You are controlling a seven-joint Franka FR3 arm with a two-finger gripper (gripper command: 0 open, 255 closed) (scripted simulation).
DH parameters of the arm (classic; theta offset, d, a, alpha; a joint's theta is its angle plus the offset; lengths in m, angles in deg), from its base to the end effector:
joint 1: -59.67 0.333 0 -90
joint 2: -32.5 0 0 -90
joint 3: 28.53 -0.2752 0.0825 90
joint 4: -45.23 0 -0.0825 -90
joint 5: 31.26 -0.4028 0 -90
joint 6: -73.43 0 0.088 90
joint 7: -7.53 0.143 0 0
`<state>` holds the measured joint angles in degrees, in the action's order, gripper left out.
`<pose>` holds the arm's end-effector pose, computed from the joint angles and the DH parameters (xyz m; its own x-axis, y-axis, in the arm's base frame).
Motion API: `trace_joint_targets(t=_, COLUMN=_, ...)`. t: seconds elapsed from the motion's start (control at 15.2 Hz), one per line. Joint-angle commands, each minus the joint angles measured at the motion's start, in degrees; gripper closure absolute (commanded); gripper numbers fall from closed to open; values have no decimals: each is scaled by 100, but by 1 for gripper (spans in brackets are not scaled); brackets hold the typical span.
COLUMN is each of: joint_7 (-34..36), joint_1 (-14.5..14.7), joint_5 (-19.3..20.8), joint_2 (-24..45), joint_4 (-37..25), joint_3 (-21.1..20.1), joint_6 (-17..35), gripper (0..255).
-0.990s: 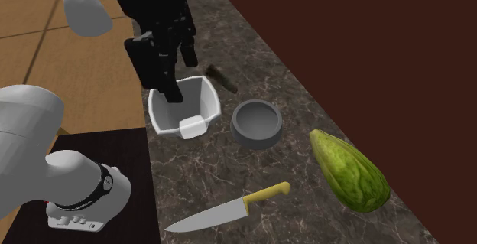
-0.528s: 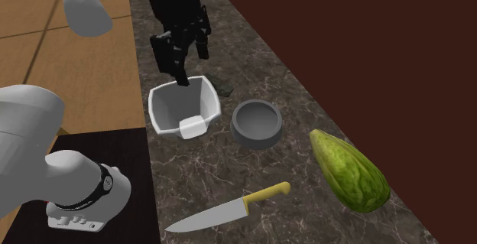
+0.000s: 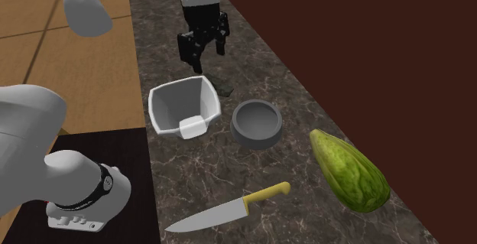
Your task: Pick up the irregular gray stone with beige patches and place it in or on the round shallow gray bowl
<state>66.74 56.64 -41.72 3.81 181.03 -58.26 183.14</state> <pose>0.3972 0.2140 0.4048 0.7736 -0.6310 0.0581 -0.6333 -0.7730 0.0369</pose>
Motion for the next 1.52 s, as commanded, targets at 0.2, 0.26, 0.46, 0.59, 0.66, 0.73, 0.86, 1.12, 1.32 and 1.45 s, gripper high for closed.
trace_joint_targets(t=0.2, joint_7=1493, joint_1=-322, joint_5=88, joint_2=1062, joint_4=-534, joint_3=-739, joint_6=498, gripper=0)
trace_joint_targets(t=0.26, joint_7=1808, joint_1=-391, joint_5=168, joint_2=1308, joint_4=-666, joint_3=-882, joint_6=593, gripper=0)
trace_joint_targets(t=0.46, joint_7=2808, joint_1=-571, joint_5=551, joint_2=2118, joint_4=-1110, joint_3=-1274, joint_6=850, gripper=0)
trace_joint_targets(t=0.59, joint_7=3519, joint_1=-619, joint_5=926, joint_2=2715, joint_4=-1447, joint_3=-1459, joint_6=982, gripper=0)
trace_joint_targets(t=0.66, joint_7=3878, joint_1=-606, joint_5=1138, joint_2=3025, joint_4=-1629, joint_3=-1512, joint_6=1031, gripper=0)
trace_joint_targets(t=0.73, joint_7=4052, joint_1=-567, joint_5=1244, joint_2=3177, joint_4=-1723, joint_3=-1505, joint_6=1050, gripper=0)
trace_joint_targets(t=0.86, joint_7=4102, joint_1=-532, joint_5=1314, joint_2=3260, joint_4=-1635, joint_3=-1481, joint_6=1196, gripper=0)
trace_joint_targets(t=1.12, joint_7=4218, joint_1=-498, joint_5=1478, joint_2=3444, joint_4=-1476, joint_3=-1465, joint_6=1483, gripper=0)
trace_joint_targets(t=1.32, joint_7=4269, joint_1=-481, joint_5=1550, joint_2=3522, joint_4=-1419, joint_3=-1454, joint_6=1594, gripper=0)
trace_joint_targets(t=1.45, joint_7=4269, joint_1=-481, joint_5=1550, joint_2=3522, joint_4=-1419, joint_3=-1454, joint_6=1594, gripper=0)
